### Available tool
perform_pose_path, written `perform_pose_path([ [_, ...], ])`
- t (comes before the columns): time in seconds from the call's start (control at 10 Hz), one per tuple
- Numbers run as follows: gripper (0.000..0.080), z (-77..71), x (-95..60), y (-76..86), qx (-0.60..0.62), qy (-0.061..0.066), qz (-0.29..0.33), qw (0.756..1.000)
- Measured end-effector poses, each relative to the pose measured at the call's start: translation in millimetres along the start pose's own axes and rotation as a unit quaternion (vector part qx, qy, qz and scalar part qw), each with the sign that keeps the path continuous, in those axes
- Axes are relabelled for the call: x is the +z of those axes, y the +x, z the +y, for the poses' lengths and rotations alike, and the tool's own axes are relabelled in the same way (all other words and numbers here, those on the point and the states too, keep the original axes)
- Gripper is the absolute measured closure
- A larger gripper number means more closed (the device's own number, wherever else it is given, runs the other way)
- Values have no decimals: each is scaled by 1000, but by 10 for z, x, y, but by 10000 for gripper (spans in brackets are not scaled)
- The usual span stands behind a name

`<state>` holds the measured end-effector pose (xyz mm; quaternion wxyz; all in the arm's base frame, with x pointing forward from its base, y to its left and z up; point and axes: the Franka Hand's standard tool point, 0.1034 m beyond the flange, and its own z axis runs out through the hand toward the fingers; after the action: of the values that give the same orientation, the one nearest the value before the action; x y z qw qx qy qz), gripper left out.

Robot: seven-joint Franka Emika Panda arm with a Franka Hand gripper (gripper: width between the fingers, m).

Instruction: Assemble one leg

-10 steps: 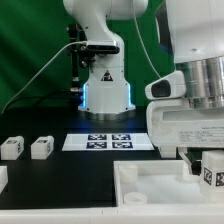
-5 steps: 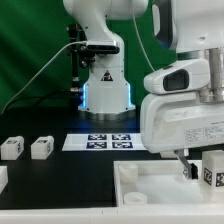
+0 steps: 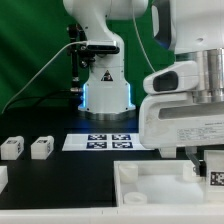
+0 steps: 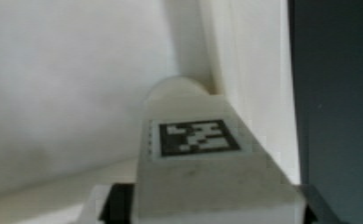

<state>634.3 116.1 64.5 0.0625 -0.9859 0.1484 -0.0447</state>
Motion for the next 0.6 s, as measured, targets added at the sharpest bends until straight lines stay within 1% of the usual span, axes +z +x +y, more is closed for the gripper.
perform_pose_path([
  [0.1, 501, 5, 0, 2, 29, 0, 0, 1000],
  [0.2, 501, 11, 4, 6, 104, 0, 1, 995],
  [0.3, 502, 24, 3, 14, 188, -3, 3, 982],
  [0.4, 502, 31, 2, 15, 253, -2, 3, 967],
  [0.6, 501, 24, 9, -9, 424, 3, -9, 905],
])
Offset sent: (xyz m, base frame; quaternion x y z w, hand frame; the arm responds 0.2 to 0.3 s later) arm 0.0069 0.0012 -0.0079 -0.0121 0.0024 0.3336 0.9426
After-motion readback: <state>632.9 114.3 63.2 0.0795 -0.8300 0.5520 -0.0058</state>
